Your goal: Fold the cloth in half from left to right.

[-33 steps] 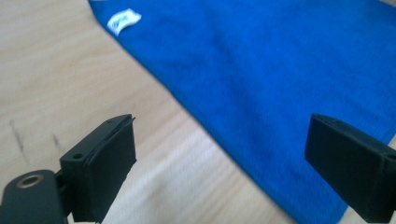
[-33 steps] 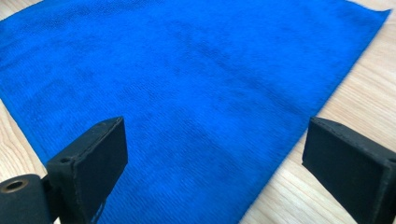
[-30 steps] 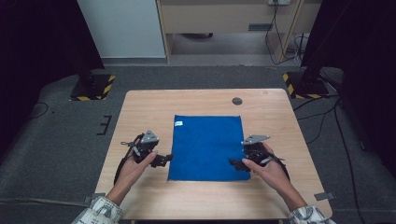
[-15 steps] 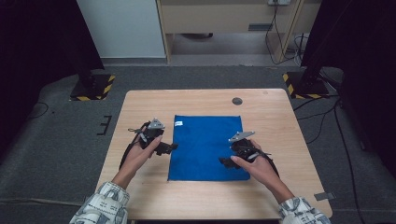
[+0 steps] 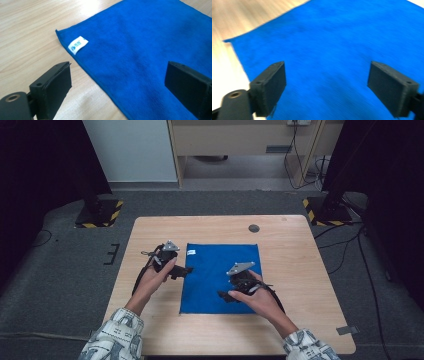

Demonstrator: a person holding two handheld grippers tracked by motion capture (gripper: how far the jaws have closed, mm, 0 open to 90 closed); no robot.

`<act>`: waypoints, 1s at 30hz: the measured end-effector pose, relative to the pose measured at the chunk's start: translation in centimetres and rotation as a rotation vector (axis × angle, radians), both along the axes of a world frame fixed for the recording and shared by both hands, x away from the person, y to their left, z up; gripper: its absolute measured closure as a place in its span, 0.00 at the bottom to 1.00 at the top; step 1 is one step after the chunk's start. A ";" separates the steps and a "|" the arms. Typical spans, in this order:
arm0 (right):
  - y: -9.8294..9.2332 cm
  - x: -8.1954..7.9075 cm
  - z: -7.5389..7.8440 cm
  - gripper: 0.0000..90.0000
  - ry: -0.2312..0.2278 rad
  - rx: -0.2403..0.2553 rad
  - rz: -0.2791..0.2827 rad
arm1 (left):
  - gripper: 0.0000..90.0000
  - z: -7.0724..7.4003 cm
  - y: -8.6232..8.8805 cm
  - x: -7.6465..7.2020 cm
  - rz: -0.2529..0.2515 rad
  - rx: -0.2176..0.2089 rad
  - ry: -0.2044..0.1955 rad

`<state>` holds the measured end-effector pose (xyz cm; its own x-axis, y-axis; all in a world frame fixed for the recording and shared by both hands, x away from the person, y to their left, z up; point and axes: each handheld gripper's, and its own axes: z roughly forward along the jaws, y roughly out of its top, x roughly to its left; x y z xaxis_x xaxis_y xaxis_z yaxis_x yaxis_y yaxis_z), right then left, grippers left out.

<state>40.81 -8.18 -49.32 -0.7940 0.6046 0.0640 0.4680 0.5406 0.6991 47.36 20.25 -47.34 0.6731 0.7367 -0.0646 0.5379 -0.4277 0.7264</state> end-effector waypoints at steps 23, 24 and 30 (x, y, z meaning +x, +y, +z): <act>6.7 -1.1 -0.1 0.45 -0.004 0.047 0.094 | 0.10 1.8 -1.1 4.0 -0.011 0.038 -0.019; 6.9 -1.2 -0.1 0.47 -0.001 0.050 0.092 | 0.10 1.9 -1.1 4.2 -0.013 0.037 -0.014; 7.8 -2.0 0.1 0.59 -0.031 0.050 0.121 | 0.09 2.1 -1.3 3.8 -0.037 0.039 -0.011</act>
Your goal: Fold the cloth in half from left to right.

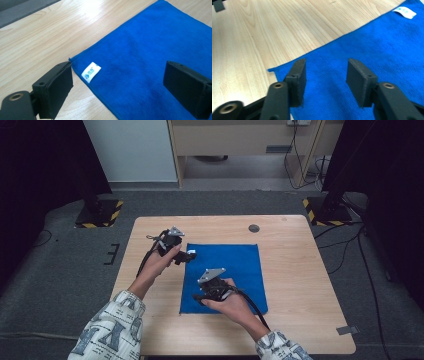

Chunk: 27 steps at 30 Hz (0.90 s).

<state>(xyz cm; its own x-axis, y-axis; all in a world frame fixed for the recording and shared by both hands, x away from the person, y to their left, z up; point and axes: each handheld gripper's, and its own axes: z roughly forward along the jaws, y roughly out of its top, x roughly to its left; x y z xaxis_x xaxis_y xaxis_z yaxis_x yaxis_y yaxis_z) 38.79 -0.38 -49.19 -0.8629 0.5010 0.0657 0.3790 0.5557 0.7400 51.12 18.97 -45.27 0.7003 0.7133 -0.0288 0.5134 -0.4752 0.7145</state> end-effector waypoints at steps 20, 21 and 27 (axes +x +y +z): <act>3.9 -2.9 -2.2 0.75 0.001 0.009 0.057 | 0.09 -0.3 1.3 -0.8 0.044 0.037 -0.006; 4.2 -2.9 -2.4 0.71 0.002 0.007 0.050 | 0.09 -0.3 1.5 -0.8 0.047 0.032 -0.006; 5.0 -3.0 -3.1 0.53 0.016 -0.015 0.031 | 0.09 -0.5 2.5 -0.7 0.066 0.013 -0.002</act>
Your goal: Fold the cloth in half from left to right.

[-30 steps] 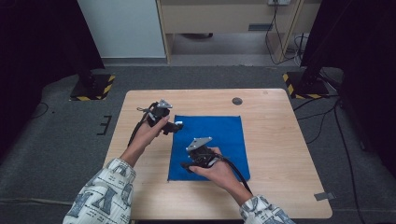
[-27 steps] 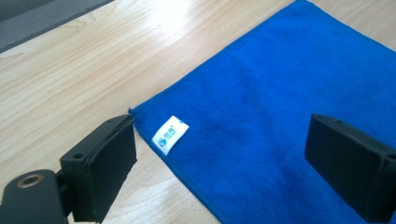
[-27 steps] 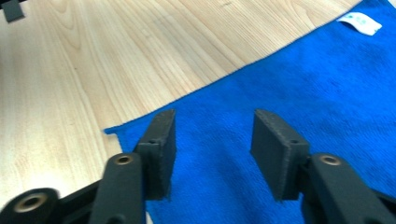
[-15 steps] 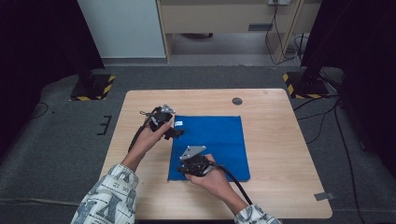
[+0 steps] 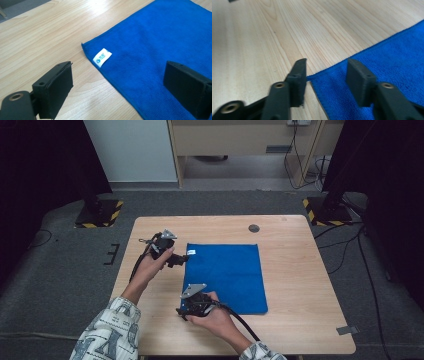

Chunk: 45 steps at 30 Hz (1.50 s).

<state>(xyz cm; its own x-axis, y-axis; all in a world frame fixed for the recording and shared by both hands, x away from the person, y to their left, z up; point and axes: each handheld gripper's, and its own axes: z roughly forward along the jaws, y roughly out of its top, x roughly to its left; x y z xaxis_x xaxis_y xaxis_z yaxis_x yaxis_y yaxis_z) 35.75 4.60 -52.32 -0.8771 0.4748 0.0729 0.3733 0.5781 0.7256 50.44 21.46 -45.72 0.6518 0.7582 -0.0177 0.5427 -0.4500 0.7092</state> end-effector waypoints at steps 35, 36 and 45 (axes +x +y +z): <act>0.3 -1.5 -0.5 0.97 -0.010 0.030 0.016 | 0.38 -4.0 1.3 3.4 0.066 -0.046 0.013; 0.4 -1.4 -0.5 0.97 -0.010 0.034 0.015 | 0.41 -4.2 1.4 3.5 0.074 -0.052 0.014; 0.5 -1.4 -0.5 0.97 -0.019 0.047 0.011 | 0.60 -6.0 0.9 4.7 0.094 -0.059 -0.002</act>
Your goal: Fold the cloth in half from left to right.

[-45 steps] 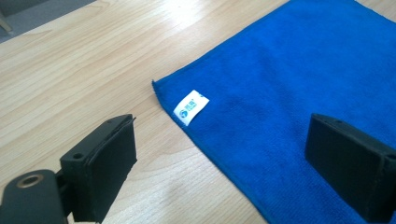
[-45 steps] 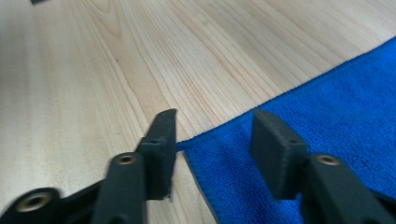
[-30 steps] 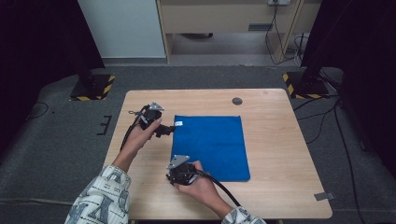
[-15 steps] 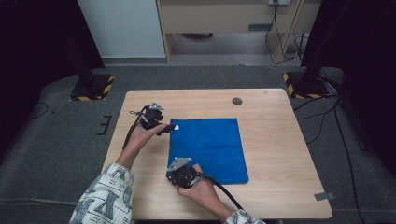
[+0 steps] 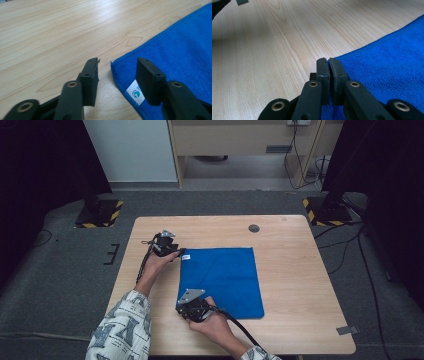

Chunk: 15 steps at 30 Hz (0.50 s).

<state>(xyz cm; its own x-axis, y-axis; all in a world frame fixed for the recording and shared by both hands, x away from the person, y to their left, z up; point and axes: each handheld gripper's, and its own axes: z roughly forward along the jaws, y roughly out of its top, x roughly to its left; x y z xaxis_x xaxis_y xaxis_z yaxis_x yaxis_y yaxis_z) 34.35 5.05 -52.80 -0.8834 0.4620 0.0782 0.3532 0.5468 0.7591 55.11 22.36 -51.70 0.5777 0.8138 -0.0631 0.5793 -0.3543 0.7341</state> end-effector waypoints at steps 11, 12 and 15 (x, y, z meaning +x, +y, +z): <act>0.0 -0.1 0.0 0.97 0.000 -0.007 0.002 | 0.62 -1.5 -0.2 0.7 0.019 0.015 -0.010; 0.0 -0.1 -0.1 0.97 -0.003 -0.012 0.006 | 0.65 -1.5 -0.3 0.7 0.018 0.016 -0.015; 0.1 -0.2 -0.2 0.97 -0.006 -0.018 0.006 | 0.74 -1.5 -0.6 0.6 0.008 0.022 -0.017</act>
<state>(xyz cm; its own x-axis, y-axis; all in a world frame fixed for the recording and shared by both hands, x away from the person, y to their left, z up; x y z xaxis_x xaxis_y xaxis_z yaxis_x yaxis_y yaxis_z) 34.18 5.16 -52.98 -0.8866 0.4579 0.0649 0.3455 0.5625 0.7512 55.70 21.76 -53.22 0.5722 0.8193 -0.0359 0.5699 -0.3658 0.7358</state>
